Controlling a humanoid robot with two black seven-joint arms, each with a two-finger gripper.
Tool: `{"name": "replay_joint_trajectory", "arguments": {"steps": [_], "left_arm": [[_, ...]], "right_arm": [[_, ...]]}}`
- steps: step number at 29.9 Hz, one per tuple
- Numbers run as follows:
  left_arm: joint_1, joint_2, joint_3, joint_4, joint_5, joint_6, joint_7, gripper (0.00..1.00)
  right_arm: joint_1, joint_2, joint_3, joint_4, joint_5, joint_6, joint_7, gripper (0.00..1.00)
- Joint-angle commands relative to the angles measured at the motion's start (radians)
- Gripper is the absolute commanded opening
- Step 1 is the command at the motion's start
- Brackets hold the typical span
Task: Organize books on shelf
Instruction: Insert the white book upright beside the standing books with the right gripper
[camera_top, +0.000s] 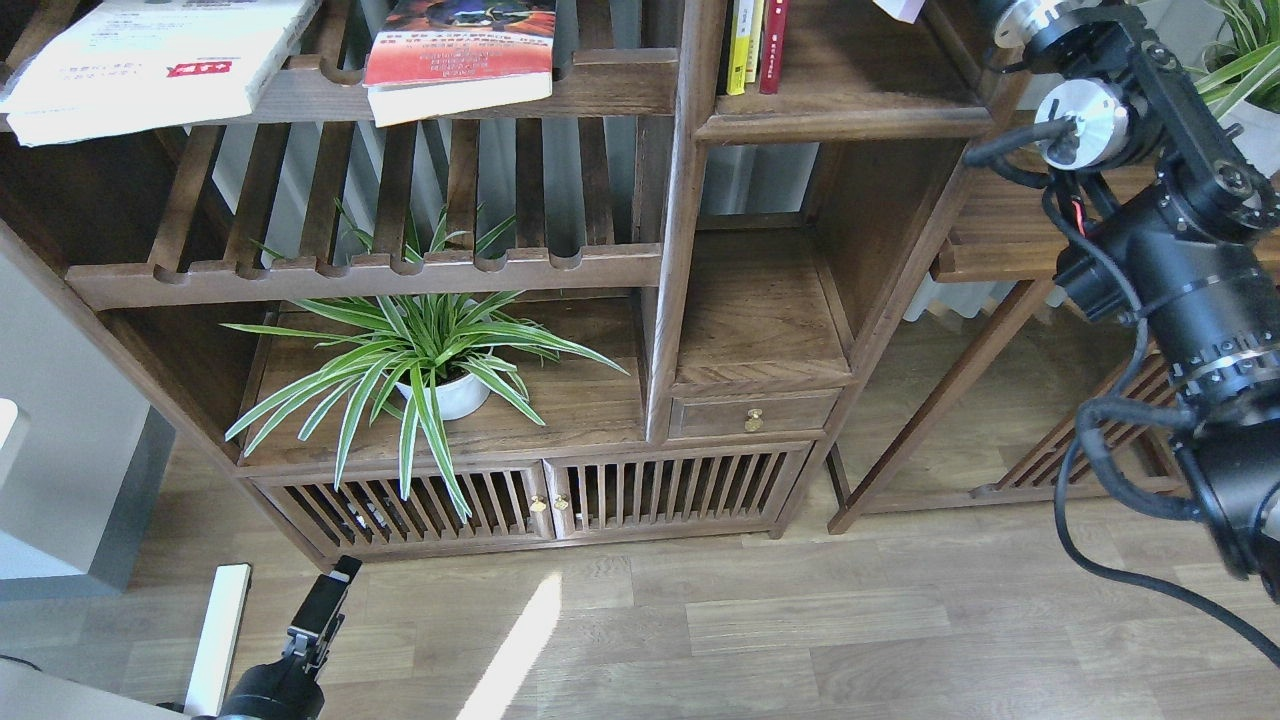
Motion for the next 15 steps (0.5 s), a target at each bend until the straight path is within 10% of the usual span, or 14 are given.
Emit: {"name": "replay_joint_trajectory", "arguments": {"steps": [1, 15], "left_arm": [[0.0, 0.001, -0.001, -0.001, 0.0, 0.0, -0.001, 0.99], [0.009, 0.0, -0.002, -0.005, 0.0, 0.0, -0.002, 0.99]], "right_arm": [[0.011, 0.015, -0.014, -0.037, -0.002, 0.0, 0.011, 0.0], [0.107, 0.047, -0.072, -0.258, 0.011, -0.001, 0.1, 0.0]]}}
